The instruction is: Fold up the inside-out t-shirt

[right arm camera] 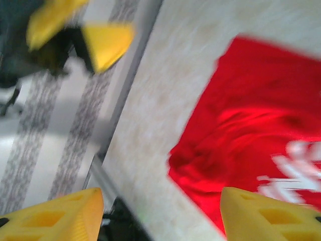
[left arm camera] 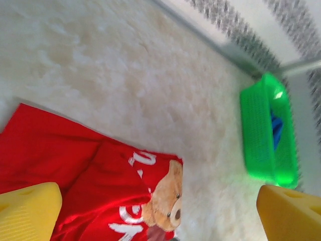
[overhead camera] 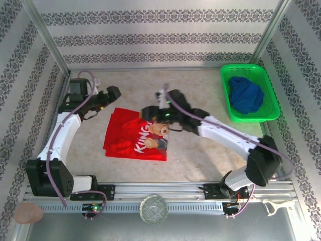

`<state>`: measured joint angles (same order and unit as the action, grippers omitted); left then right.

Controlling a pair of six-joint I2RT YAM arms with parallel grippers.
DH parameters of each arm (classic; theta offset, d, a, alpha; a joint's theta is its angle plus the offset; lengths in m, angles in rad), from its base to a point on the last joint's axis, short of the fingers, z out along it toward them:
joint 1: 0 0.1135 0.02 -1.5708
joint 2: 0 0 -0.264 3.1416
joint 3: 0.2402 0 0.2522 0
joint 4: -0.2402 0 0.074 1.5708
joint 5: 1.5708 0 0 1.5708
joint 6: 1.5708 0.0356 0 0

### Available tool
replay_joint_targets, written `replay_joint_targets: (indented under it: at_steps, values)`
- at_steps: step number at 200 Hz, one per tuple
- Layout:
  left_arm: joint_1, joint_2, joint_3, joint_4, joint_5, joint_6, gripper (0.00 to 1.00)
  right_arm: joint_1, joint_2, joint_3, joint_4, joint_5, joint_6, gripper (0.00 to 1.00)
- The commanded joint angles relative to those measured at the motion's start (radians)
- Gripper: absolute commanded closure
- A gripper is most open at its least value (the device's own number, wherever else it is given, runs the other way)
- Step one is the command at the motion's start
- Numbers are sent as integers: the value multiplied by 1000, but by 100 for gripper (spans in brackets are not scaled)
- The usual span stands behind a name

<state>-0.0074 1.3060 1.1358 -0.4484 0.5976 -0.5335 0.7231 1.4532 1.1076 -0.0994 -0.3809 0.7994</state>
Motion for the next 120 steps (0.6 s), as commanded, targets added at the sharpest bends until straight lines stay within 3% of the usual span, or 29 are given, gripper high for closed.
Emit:
replay_joint_targets:
  at_steps: [1, 25, 40, 53, 74, 120]
  values:
    - [-168, 32, 72, -137, -132, 150, 0, -121, -8, -152, -28, 16, 10, 37]
    - [-368, 125, 86, -223, -361, 243, 2, -255, 38, -204, -4, -71, 4, 37]
    - [-467, 200, 91, -262, -521, 277, 8, -293, 80, -201, 12, -99, 0, 37]
    - [-530, 263, 86, -261, -583, 278, 17, -311, 125, -189, 28, -122, 7, 37]
    - [-574, 344, 82, -238, -642, 248, 26, -321, 177, -171, 40, -128, 20, 37]
    - [-579, 447, 99, -168, -691, 218, 38, -326, 174, -190, 53, -107, 28, 38]
